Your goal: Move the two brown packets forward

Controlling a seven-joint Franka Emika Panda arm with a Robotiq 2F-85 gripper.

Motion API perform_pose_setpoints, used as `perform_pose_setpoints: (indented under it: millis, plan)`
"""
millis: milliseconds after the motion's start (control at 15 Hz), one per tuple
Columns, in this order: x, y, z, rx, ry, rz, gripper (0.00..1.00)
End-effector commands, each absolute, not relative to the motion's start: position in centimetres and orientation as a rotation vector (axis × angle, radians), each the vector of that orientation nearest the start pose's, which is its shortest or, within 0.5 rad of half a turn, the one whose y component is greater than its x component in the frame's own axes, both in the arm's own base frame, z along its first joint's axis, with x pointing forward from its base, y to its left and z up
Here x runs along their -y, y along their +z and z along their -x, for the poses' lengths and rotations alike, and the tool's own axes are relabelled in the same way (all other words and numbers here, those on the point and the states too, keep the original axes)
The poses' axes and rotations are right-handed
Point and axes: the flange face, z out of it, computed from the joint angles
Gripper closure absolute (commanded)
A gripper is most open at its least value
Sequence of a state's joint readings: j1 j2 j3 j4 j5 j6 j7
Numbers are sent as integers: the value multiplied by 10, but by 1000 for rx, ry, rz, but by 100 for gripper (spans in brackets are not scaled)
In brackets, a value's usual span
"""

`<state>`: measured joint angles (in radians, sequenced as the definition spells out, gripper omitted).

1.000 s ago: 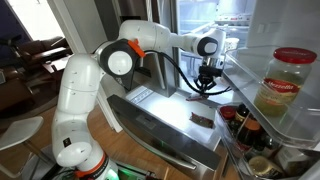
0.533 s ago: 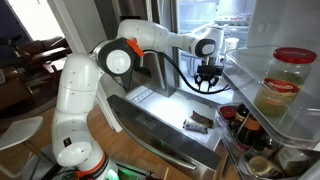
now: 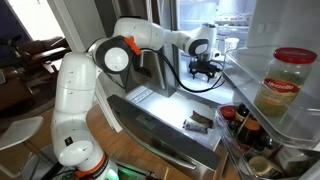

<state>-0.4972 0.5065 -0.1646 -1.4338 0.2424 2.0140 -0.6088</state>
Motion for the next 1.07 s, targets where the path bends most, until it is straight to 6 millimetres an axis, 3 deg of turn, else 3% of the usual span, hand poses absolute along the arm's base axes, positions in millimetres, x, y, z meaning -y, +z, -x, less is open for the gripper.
perform_pose_setpoints:
  millis: [0, 467, 667, 867, 933, 1000]
  plan:
    - [409, 440, -574, -468, -295, 3079, 0]
    - [427, 490, -538, -808, -167, 3161, 0]
    - [430, 498, -516, -803, -37, 3150, 0]
    - [414, 496, -507, -751, 44, 3090, 0]
    - [425, 499, -518, -774, -4, 3114, 0]
    - [424, 500, -518, -770, -2, 3113, 0]
